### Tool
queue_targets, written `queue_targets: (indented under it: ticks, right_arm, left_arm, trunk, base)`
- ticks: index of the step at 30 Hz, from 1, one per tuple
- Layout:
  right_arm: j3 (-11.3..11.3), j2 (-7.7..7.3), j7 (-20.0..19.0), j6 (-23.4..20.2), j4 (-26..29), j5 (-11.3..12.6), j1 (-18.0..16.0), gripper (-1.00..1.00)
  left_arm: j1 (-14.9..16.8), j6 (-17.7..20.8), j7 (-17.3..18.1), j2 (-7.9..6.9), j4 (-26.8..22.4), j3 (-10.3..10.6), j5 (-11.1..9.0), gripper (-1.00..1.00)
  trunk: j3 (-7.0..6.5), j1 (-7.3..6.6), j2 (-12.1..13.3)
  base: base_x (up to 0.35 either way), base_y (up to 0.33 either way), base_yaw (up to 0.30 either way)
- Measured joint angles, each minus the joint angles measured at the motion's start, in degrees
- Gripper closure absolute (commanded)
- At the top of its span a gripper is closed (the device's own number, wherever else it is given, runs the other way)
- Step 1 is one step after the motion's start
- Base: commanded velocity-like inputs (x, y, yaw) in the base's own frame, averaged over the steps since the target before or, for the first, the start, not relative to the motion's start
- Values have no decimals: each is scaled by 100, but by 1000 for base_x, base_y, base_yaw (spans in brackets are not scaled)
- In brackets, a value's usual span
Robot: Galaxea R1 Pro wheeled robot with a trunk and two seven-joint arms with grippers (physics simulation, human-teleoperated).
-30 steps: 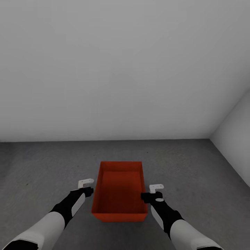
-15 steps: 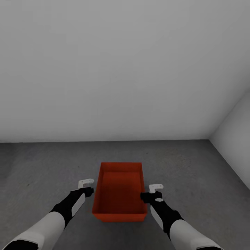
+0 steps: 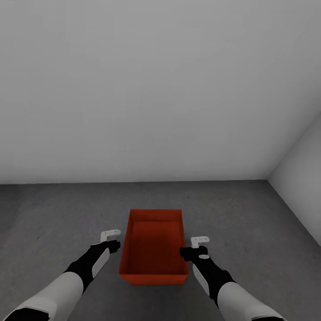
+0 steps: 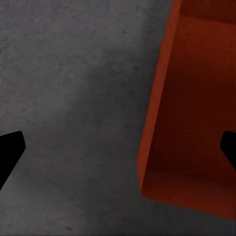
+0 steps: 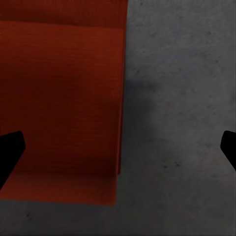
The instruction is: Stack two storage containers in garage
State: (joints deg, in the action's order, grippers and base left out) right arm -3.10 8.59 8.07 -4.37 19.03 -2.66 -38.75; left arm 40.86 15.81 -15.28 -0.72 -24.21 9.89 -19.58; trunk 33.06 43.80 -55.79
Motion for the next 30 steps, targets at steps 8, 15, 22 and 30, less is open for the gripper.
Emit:
queue_targets:
  ticks: [8, 15, 22, 30]
  right_arm:
    - [2, -6, -1, 0, -2, -4, 0, -100]
    - [1, -5, -1, 0, 0, -4, 0, -100]
    - [2, -7, -6, 0, 0, -2, 0, -100]
    - [0, -6, -7, 0, -4, -2, 0, -100]
  left_arm:
    - [2, 0, 0, 8, -8, 1, -1, -100]
    - [0, 0, 0, 8, -9, 6, -1, -100]
    - [0, -2, -1, 10, -30, 9, -8, -100]
    - [0, 1, 1, 22, -38, 14, -12, -100]
  trunk:
    - [-144, -176, 321]
    - [-270, -330, 602]
    - [-324, -396, 724]
    - [-324, -395, 724]
  base:
    - [0, 0, 0]
    - [0, 0, 0]
    - [0, 0, 0]
    - [-26, 0, 0]
